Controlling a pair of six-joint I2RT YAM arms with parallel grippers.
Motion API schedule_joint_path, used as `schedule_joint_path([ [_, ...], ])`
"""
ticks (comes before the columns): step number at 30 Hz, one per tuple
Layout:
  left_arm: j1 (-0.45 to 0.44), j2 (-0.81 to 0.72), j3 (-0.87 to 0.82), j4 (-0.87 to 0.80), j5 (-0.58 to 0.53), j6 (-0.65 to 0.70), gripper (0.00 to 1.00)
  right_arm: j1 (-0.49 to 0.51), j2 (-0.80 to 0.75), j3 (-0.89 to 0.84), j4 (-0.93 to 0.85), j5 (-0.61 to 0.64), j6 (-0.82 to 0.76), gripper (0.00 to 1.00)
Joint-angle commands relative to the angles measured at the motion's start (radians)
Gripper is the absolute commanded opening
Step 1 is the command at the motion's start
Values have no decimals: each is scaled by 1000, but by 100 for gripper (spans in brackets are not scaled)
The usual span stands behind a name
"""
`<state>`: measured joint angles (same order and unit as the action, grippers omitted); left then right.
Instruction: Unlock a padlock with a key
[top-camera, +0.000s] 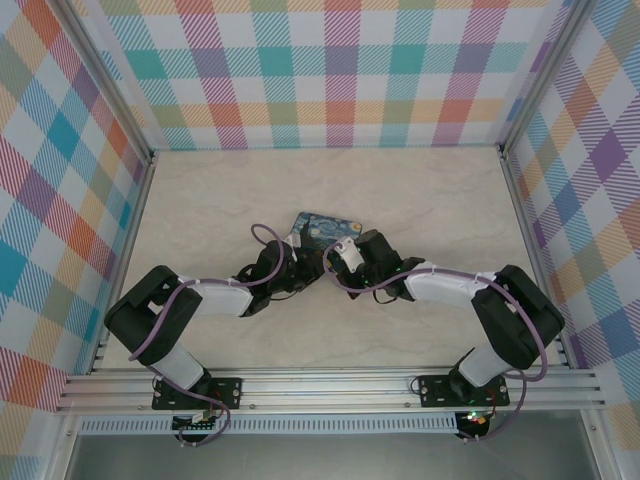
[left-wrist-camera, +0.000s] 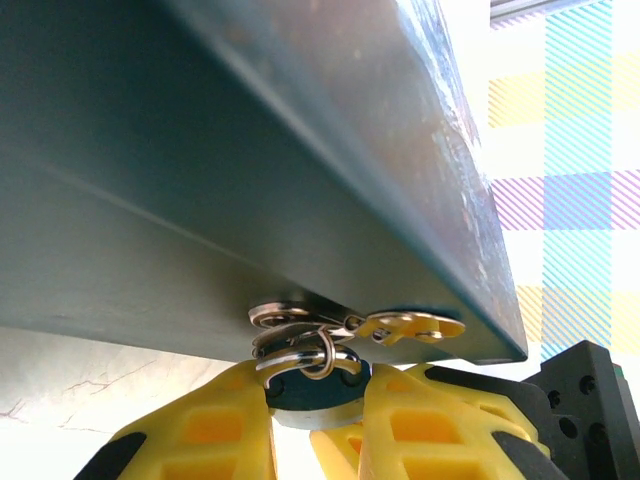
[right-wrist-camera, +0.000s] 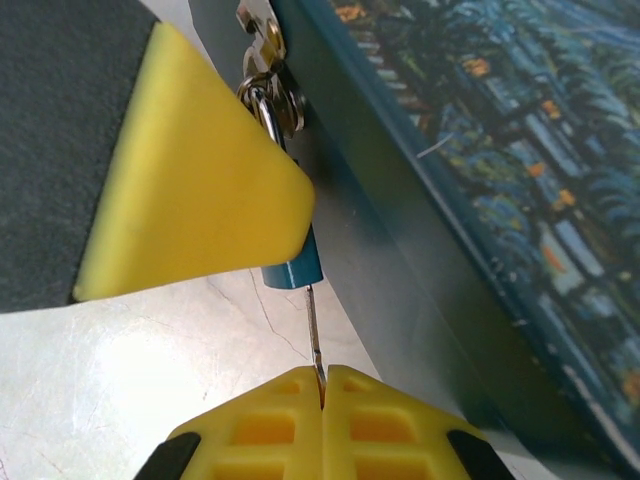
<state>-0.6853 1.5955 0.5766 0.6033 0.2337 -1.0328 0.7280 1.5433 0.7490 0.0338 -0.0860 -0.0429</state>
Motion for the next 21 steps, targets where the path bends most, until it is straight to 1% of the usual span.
schedule_joint_path([
  [1, -11, -35, 5, 24, 16, -13, 7, 5, 11, 35, 30, -7, -18, 6],
  [9, -11, -39, 8, 18, 18, -12, 6, 6, 11, 42, 55, -38, -31, 6],
  [21, -11, -44, 4, -5, 18, -12, 6, 5, -26, 24, 94, -29, -41, 6],
])
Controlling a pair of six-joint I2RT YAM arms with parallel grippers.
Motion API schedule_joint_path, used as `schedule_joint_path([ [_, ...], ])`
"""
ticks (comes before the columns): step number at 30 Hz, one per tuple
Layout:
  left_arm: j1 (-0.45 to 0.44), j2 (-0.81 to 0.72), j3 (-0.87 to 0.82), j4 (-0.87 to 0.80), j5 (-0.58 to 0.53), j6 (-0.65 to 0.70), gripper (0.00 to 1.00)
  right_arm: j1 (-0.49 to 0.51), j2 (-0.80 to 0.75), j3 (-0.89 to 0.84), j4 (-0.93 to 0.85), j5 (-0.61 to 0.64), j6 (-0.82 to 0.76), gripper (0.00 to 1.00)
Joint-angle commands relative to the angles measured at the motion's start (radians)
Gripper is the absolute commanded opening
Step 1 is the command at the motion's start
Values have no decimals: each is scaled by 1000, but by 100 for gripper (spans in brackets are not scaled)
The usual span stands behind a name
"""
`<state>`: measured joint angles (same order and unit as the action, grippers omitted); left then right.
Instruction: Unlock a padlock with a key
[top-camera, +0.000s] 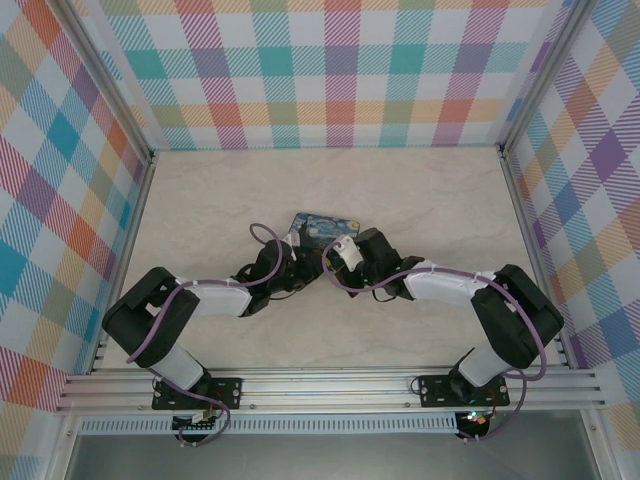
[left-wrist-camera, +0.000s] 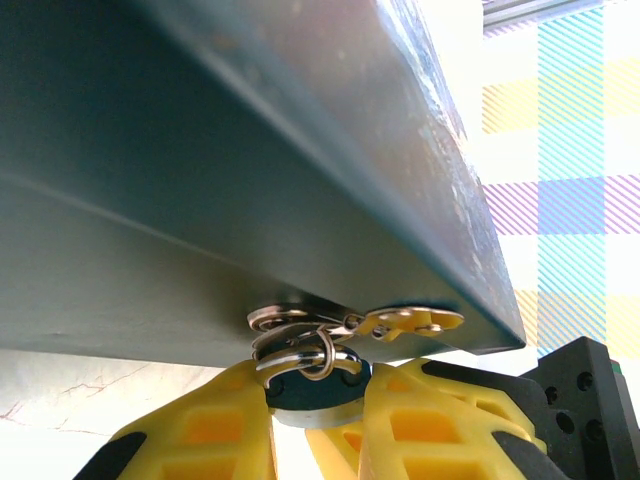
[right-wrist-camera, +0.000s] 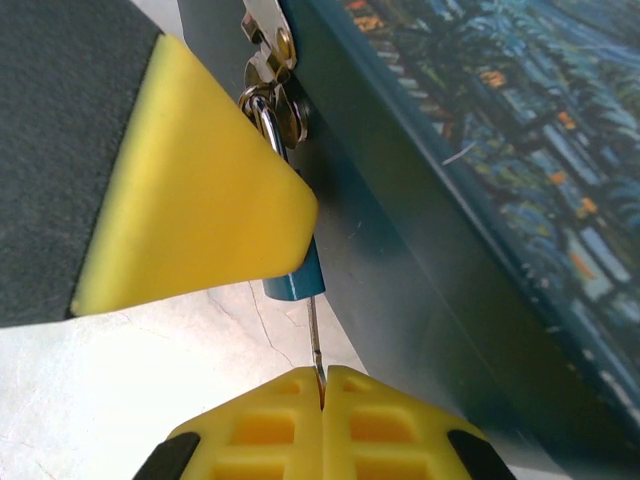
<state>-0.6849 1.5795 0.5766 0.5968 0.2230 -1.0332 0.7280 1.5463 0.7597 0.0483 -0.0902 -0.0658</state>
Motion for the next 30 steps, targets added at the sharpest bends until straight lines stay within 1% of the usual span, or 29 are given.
schedule_joint_path([
  [1, -11, -27, 5, 0, 29, -13, 6, 5, -32, 12, 76, -25, -20, 6],
  [16, -11, -27, 3, 3, 15, -16, 6, 7, -47, -27, 41, -30, -14, 6],
  [30, -11, -27, 5, 1, 28, -16, 5, 7, -45, -13, 77, -18, -11, 6],
])
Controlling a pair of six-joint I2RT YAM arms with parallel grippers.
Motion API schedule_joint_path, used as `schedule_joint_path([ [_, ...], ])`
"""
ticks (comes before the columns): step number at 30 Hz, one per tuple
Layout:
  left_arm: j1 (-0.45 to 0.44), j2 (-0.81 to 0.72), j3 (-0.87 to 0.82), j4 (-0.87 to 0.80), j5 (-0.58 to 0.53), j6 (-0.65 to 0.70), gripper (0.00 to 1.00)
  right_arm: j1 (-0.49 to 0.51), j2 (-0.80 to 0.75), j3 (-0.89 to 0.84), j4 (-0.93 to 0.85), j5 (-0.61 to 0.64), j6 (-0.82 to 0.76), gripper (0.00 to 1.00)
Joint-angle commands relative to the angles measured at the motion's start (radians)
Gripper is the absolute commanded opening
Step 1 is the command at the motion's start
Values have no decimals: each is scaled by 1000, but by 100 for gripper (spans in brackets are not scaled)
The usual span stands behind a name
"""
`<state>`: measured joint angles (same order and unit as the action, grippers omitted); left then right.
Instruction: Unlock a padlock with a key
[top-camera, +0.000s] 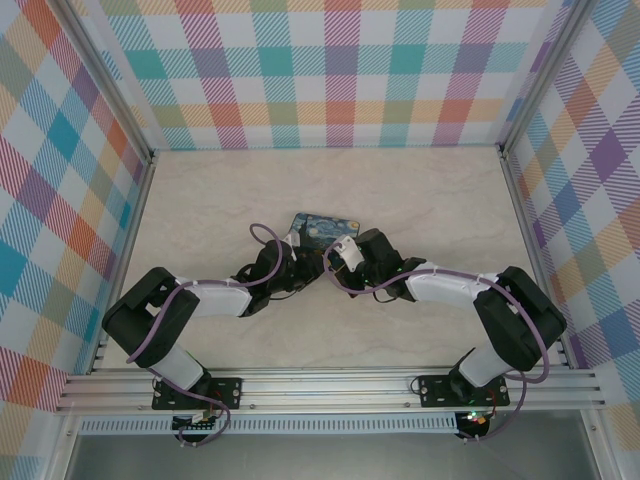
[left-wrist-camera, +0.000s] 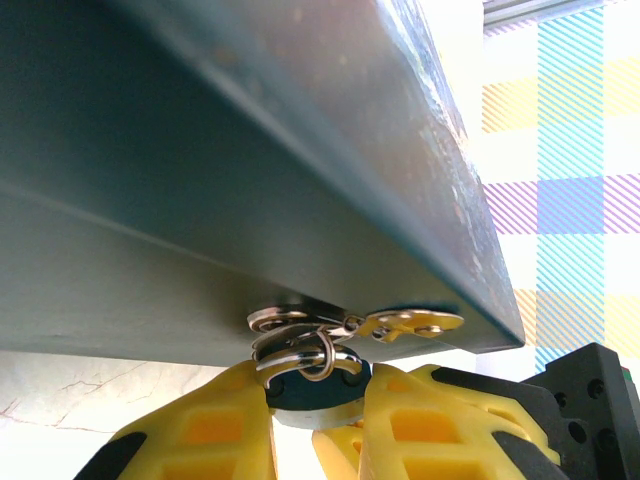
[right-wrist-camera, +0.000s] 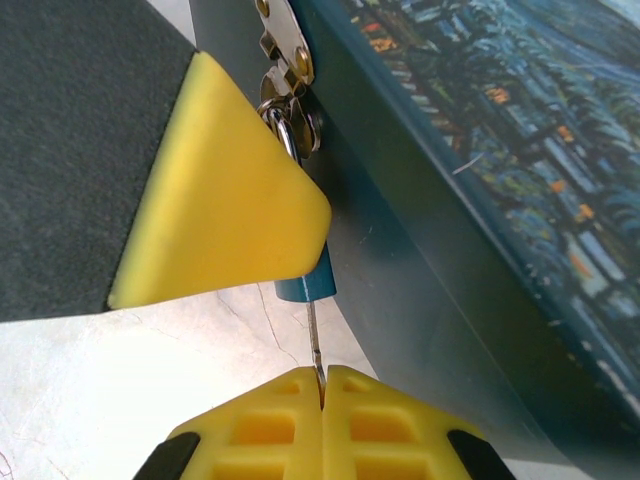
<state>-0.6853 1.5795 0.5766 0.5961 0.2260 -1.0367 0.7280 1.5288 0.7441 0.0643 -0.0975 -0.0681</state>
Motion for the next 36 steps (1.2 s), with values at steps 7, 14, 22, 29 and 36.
schedule_joint_path([
  [7, -11, -49, 6, -19, 38, -20, 5, 5, -27, 8, 157, 4, -17, 6],
  [14, -11, -62, 6, -39, 45, -28, 5, 5, -8, 36, 209, 10, -54, 6],
  [22, -11, -63, 11, -41, 59, -32, 5, 5, 11, 65, 144, 34, -121, 6],
  [29, -11, -59, 23, -48, 73, -37, 5, 18, 34, 75, 125, 25, -139, 6],
  [36, -11, -58, 25, -61, 78, -40, 4, 16, 15, 59, 200, 4, -106, 6],
])
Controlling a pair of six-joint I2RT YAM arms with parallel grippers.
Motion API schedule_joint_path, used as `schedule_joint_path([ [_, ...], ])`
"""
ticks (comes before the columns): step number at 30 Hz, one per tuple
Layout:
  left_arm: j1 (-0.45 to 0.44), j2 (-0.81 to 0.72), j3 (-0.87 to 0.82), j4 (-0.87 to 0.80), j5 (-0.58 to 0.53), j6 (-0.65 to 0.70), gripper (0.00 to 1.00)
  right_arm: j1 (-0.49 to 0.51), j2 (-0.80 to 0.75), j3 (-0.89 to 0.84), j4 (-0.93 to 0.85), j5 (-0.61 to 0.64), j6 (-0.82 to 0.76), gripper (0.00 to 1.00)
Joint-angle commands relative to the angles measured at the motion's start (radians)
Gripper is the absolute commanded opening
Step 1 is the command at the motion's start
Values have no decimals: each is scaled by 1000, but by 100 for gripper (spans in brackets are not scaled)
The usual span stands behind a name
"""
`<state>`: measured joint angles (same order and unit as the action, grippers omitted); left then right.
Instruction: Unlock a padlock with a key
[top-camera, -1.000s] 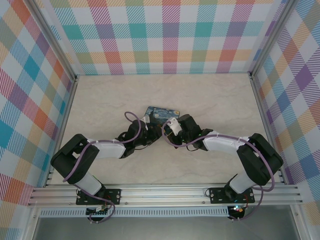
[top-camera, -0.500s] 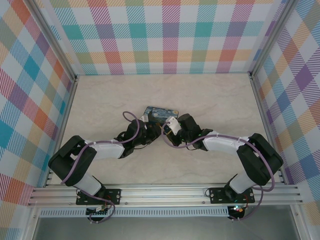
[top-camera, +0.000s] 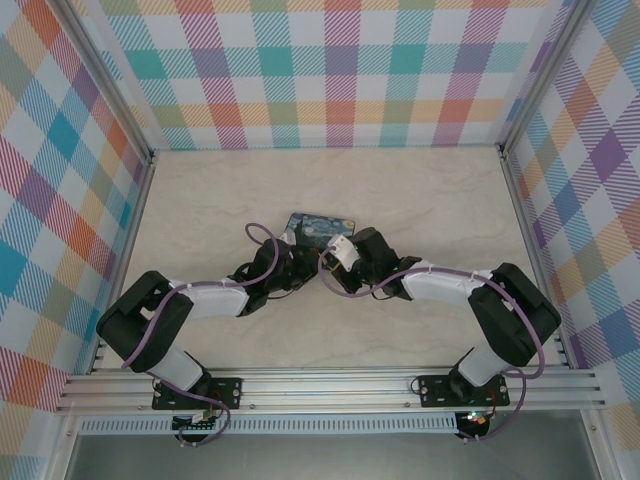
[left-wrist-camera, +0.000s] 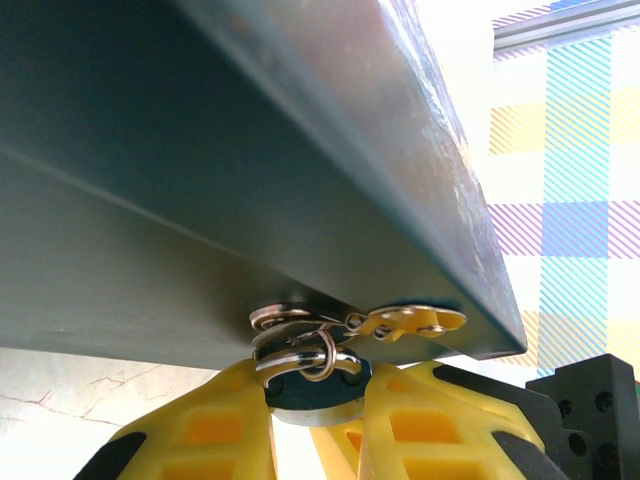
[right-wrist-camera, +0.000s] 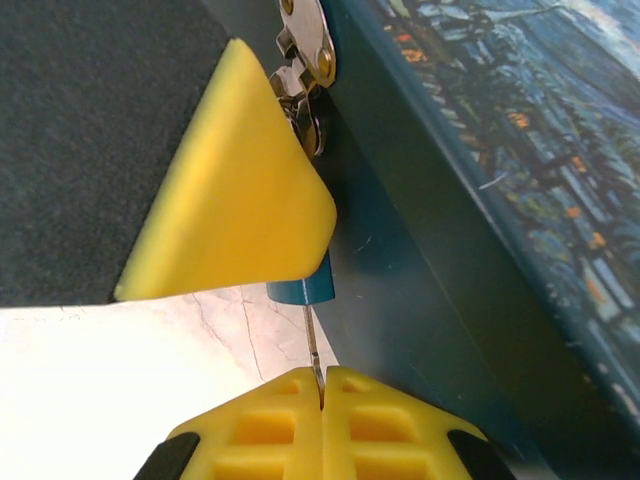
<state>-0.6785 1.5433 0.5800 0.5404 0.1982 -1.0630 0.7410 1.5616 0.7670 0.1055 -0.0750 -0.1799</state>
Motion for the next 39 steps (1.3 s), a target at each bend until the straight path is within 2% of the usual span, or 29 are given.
schedule_joint_path([
  [1, -18, -23, 21, -7, 106, -14, 4, -2, -26, 32, 172, -26, 13, 6],
  [14, -16, -26, 21, -17, 108, -15, 4, -47, -91, 23, 226, -120, 62, 6],
  [21, -13, -41, 34, -5, 127, 11, 4, -107, -110, 0, 221, -272, 152, 5],
  [31, -11, -23, 41, 9, 139, 10, 4, -112, -94, -14, 210, -268, 156, 5],
  [39, -12, -12, 46, 38, 123, -37, 4, -111, -47, -46, 384, -313, 290, 5],
])
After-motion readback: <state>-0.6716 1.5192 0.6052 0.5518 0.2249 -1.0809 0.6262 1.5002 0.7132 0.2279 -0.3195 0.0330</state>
